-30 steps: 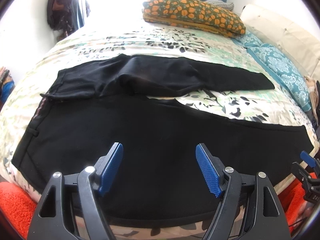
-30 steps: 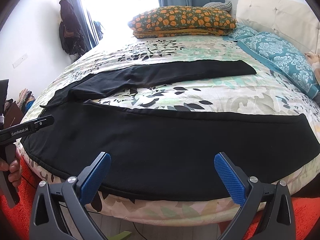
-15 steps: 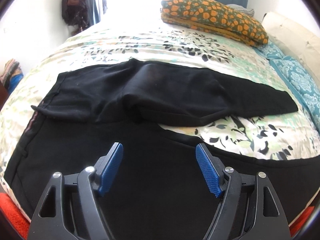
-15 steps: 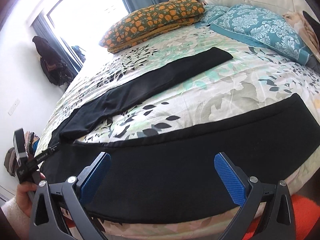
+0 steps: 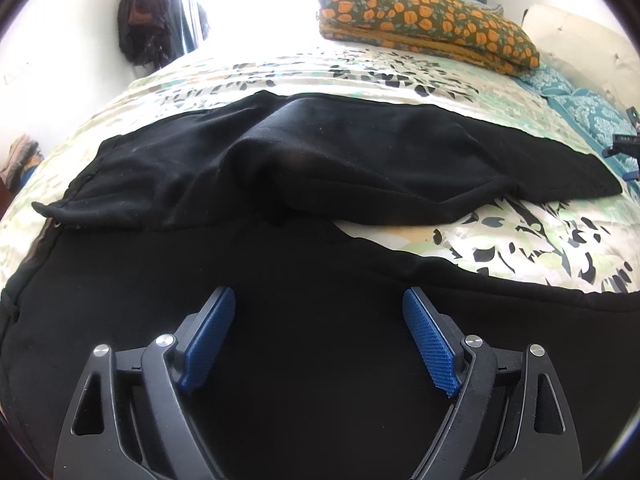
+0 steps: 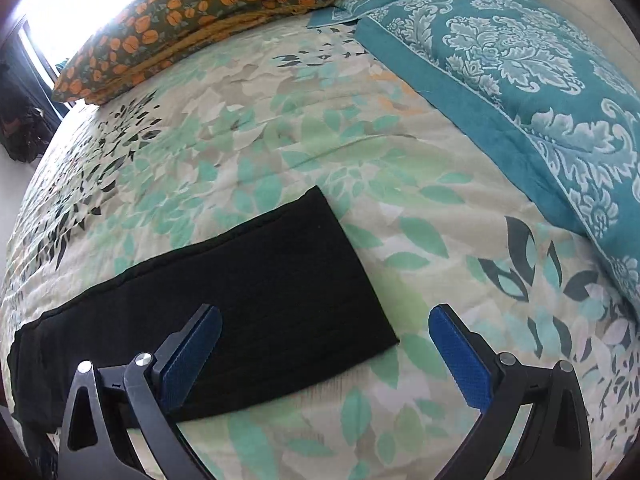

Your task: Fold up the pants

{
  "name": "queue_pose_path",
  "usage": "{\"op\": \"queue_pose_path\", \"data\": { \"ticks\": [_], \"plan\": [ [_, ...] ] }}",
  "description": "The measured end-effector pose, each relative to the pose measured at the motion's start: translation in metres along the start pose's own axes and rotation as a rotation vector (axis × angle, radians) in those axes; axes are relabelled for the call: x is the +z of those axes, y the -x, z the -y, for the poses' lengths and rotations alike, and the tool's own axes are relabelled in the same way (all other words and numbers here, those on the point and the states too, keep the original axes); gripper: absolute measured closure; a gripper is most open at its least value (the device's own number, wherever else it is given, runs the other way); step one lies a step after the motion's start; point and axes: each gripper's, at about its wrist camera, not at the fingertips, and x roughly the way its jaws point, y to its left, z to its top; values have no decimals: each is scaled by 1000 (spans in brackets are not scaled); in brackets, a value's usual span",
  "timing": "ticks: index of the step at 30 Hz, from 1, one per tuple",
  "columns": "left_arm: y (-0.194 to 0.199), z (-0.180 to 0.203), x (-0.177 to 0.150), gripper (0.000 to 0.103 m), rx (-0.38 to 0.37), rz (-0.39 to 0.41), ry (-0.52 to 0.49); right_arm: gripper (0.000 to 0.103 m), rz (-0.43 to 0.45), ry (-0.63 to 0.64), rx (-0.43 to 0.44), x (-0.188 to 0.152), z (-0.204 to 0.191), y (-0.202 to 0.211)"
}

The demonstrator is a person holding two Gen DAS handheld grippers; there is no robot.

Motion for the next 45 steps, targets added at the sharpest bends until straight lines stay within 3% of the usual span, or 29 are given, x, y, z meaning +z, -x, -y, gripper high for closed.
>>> {"op": "queue_pose_path", "data": {
  "ticks": [5,7,9,10,11,12,13,18,22,26,31,33,36,37,38,39,40,45],
  "plan": [
    [-2,2,-1,15,1,15,0,0,-42,22,-25,18,-12,-48],
    [-3,2,-1,14,2,17,0,0,-35,73,-69,18,-21,-54],
    [-3,2,-1,14,4,17,-2,5,-33,79,-48,18,-24,-50],
    [-3,2,-1,14,5,18,-3,30,-21,77,-22,17,-24,-44],
    [-3,2,-1,14,6,18,-4,68,-10,82,-24,16,-25,-37],
    [-3,2,-1,14,7,18,-4,86,-2,89,-27,14,-27,-29],
    [-3,2,-1,14,7,18,-4,93,21,97,-4,11,-29,-17],
    [-3,3,0,14,17,16,-11,95,190,164,113,-31,-48,71],
    [-2,6,1,14,39,14,-25,97,275,226,224,-105,-69,142],
    [-1,7,2,14,53,5,-34,97,299,205,292,-212,-68,191],
    [2,5,7,14,51,-42,-19,97,237,59,267,-342,-38,209],
    [8,2,8,14,46,-78,-9,97,183,-16,237,-375,-21,205],
    [24,-6,3,14,17,-118,15,90,205,-87,178,-382,1,209],
    [31,-10,0,14,2,-121,26,73,199,-91,154,-380,5,208],
    [38,-15,-4,14,-15,-122,38,35,182,-108,130,-378,9,205],
    [46,-20,-8,14,-31,-123,46,19,169,-135,132,-378,15,203],
    [53,-25,-12,14,-45,-121,50,10,173,-164,149,-379,21,205],
    [85,-62,-27,14,-60,-72,97,10,209,-317,209,-387,36,227]
  ]
}}
